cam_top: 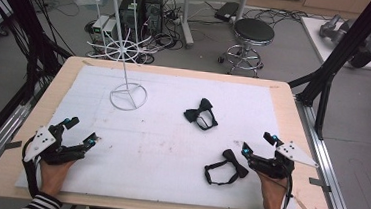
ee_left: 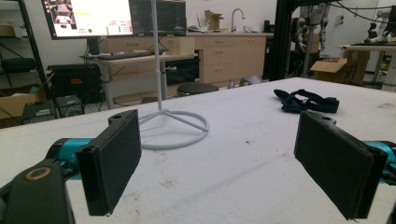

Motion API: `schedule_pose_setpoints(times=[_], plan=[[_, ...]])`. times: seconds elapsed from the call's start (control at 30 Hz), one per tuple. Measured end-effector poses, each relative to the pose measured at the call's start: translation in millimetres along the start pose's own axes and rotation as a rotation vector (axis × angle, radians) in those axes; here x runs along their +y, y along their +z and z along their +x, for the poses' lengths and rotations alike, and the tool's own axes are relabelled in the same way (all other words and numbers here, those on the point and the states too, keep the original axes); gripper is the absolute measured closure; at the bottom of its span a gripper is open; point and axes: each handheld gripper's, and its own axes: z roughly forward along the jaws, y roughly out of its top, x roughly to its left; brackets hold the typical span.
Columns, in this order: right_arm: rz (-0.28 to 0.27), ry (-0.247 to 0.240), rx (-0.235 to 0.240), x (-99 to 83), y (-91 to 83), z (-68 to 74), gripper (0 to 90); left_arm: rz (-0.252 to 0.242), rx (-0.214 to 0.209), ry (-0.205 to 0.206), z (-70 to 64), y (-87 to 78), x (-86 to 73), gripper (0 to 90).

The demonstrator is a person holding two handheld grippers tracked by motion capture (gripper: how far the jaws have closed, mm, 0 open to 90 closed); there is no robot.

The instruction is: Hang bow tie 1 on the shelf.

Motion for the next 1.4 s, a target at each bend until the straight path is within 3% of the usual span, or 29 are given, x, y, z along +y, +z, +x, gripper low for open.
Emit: schedule_pose_setpoints(times=[0.33, 0.57, 0.87, 1.2, 1.4], plan=[[0.014, -0.043, 0.029, 31.5, 9.8, -9.0, 10.7, -0.001, -0.001, -0.002, 0.2, 0.0, -0.1, 15.4], [0.066, -0.049, 0.085, 51.7, 28.4, -16.3, 10.7, -0.001, 0.001, -0.003, 0.5, -0.4, -0.1, 15.3], [0.138, -0.083, 0.107, 78.1, 53.6, -26.8, 10.7, -0.003, 0.002, -0.002, 0.6, -0.4, -0.2, 15.3], [0.179, -0.09, 0.169, 91.2, 74.4, -32.4, 10.8, -0.004, 0.001, -0.002, 0.6, -0.5, -0.1, 15.3], [0.222, -0.13, 0.197, 104.2, 89.4, -35.7, 10.8, -0.004, 0.001, -0.004, 0.7, -0.5, -0.2, 15.3]])
